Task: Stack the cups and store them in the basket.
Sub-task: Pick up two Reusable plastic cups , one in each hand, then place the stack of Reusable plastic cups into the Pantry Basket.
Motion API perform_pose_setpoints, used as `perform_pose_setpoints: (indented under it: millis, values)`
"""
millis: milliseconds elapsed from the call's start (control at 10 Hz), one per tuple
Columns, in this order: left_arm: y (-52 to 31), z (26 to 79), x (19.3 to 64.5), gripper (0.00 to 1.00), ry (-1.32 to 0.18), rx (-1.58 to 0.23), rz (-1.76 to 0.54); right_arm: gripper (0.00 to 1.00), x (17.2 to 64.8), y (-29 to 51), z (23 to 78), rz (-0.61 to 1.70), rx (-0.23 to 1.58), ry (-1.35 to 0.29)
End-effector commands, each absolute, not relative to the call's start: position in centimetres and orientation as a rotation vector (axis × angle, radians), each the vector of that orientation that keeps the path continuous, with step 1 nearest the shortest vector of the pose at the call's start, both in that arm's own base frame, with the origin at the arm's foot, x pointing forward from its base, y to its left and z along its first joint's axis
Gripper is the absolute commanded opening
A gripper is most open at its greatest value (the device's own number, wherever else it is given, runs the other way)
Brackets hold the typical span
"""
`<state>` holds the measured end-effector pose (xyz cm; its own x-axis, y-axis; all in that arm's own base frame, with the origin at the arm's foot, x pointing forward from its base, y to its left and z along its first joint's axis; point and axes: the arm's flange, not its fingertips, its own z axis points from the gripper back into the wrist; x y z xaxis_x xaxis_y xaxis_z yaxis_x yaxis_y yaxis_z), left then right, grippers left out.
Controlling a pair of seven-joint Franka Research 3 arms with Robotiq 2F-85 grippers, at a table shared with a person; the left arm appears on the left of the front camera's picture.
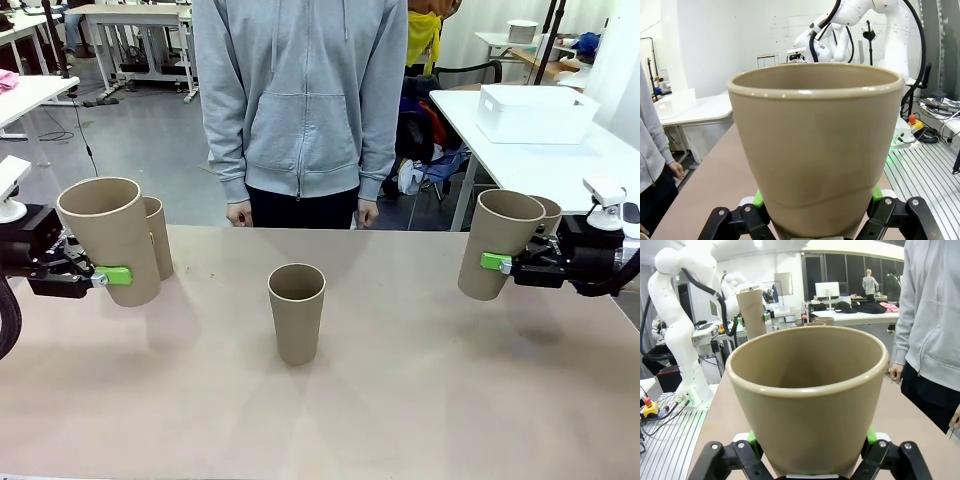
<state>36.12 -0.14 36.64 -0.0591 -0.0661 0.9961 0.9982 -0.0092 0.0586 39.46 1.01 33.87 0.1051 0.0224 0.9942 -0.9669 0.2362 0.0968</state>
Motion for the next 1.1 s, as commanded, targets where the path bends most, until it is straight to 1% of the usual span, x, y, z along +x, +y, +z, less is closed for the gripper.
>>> perform_pose_setpoints:
  millis: [0, 1000]
  values:
    - [-0.02, 36.75, 36.11, 0.83, -1.199, -1.134, -1.285, 0.85, 39.57, 1.10, 33.73, 0.971, 1.045, -1.203]
    - [-0.02, 36.75, 36.11, 0.83, -1.199, -1.134, -1.285, 0.85, 39.57, 1.10, 33.73, 0.971, 1.045, -1.203]
